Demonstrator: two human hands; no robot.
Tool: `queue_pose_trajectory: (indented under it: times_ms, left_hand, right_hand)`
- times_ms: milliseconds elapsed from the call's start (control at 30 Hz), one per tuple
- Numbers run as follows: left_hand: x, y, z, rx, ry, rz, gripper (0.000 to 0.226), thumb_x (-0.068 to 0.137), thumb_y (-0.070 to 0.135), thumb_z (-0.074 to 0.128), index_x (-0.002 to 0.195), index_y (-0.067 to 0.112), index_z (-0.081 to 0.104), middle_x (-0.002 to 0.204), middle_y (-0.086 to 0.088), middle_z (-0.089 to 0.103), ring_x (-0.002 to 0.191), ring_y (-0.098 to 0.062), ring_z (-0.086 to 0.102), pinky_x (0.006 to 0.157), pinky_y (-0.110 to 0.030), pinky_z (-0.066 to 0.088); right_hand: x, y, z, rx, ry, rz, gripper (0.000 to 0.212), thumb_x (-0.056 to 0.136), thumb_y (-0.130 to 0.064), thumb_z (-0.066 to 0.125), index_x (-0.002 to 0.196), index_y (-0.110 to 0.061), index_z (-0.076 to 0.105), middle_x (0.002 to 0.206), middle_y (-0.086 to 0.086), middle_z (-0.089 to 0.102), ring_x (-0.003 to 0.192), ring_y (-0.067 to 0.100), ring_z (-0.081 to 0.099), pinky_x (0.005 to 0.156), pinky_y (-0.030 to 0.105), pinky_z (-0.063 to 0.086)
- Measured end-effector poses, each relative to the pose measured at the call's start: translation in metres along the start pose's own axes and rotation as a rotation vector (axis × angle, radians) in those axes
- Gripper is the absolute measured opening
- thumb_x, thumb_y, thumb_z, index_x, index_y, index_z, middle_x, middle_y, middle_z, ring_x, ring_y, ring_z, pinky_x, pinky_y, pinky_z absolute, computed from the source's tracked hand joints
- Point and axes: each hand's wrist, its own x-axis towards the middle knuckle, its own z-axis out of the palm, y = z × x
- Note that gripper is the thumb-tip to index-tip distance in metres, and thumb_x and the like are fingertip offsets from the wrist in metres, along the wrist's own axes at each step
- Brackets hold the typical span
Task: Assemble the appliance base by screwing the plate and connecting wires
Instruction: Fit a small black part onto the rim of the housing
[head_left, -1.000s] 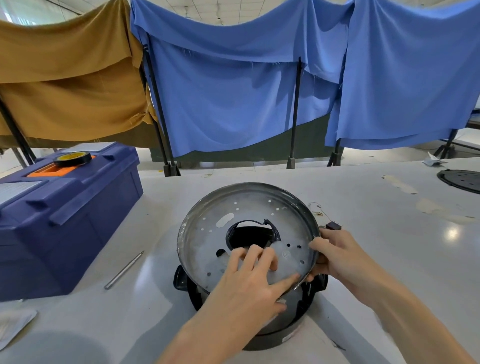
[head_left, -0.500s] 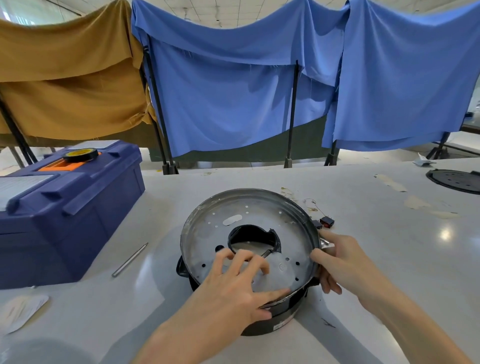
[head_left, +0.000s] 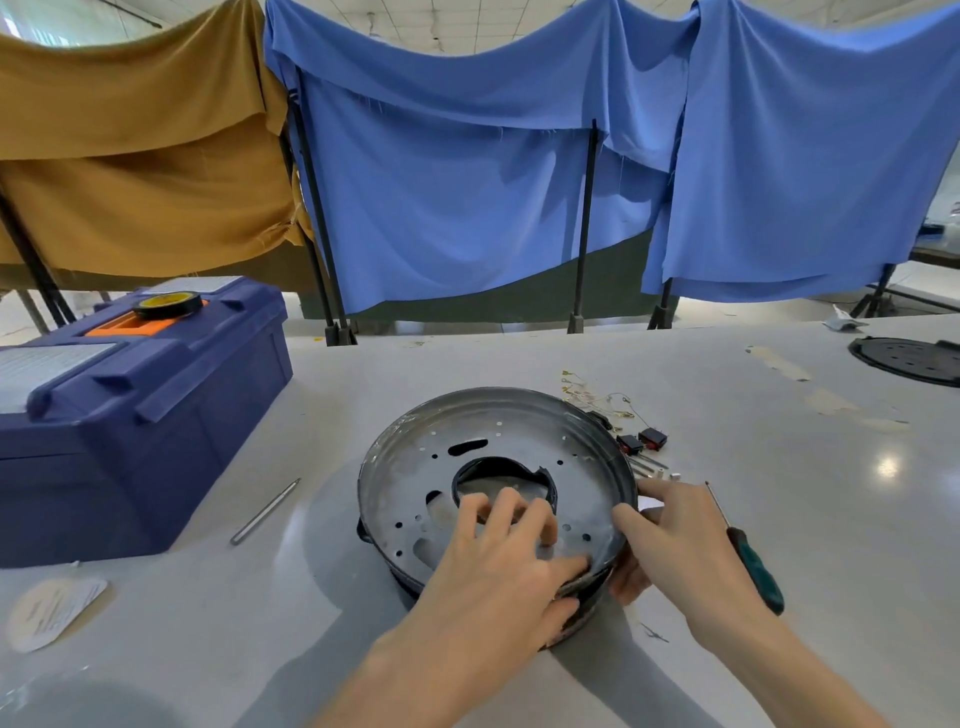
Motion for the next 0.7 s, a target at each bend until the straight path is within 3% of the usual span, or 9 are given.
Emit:
queue_pose_trajectory:
  times_ms: [67,167,233,333,533,700]
  left_hand:
    - [0.0,0.001,0.005,0.025,0.008,0.024,0.023,0.079,0.052,0.064,0.098,0.041,0.072,0.096,0.012,0.057,0.092,-0.018,0.058,0.085,-0.036,0.029]
    - [0.0,0.0,0.008,-0.051,-0.038,0.035,0.026,0.086,0.048,0.061,0.109,0.04,0.07,0.104,0.01,0.056,0.1,-0.021,0.054,0.09,-0.04,0.041]
    - [0.0,-0.002,0.008,-0.138,-0.071,-0.002,0.033,0.095,0.046,0.05,0.125,0.038,0.062,0.118,0.009,0.047,0.115,-0.024,0.038,0.1,-0.045,0.027]
    - [0.004,-0.003,0.012,-0.199,-0.074,-0.032,0.037,0.099,0.049,0.041,0.132,0.039,0.055,0.123,0.013,0.036,0.119,-0.018,0.022,0.102,-0.04,0.011]
    - [0.009,0.0,0.018,-0.203,-0.131,-0.026,0.037,0.099,0.049,0.042,0.129,0.035,0.059,0.124,0.014,0.034,0.118,-0.016,0.019,0.1,-0.039,0.008]
    - [0.01,0.002,0.016,-0.208,-0.177,-0.074,0.034,0.1,0.048,0.04,0.123,0.034,0.061,0.123,0.013,0.033,0.118,-0.015,0.019,0.097,-0.041,0.011]
  right_hand:
    - [-0.001,0.002,-0.001,0.01,-0.017,0.029,0.018,0.085,0.002,0.045,0.085,-0.008,0.06,0.048,0.021,0.063,0.039,0.034,0.061,0.043,0.027,0.047]
    - [-0.003,0.005,-0.001,0.012,-0.026,0.047,0.015,0.084,0.003,0.046,0.085,-0.008,0.057,0.049,0.023,0.062,0.037,0.035,0.059,0.042,0.028,0.047]
    - [-0.004,0.005,-0.002,0.011,-0.015,0.041,0.018,0.084,0.003,0.046,0.089,-0.01,0.059,0.049,0.023,0.062,0.037,0.035,0.059,0.041,0.029,0.048]
    - [-0.004,0.006,-0.004,0.015,0.009,0.036,0.028,0.084,0.002,0.047,0.091,-0.023,0.056,0.048,0.023,0.062,0.036,0.034,0.058,0.039,0.028,0.047]
    - [0.0,0.017,-0.007,-0.002,-0.007,0.086,0.03,0.084,-0.001,0.049,0.113,-0.008,0.056,0.048,0.022,0.062,0.037,0.035,0.059,0.039,0.024,0.044]
    - [0.004,0.019,-0.01,0.0,-0.044,0.101,0.04,0.087,-0.005,0.051,0.126,-0.013,0.051,0.052,0.021,0.063,0.039,0.035,0.06,0.038,0.025,0.043]
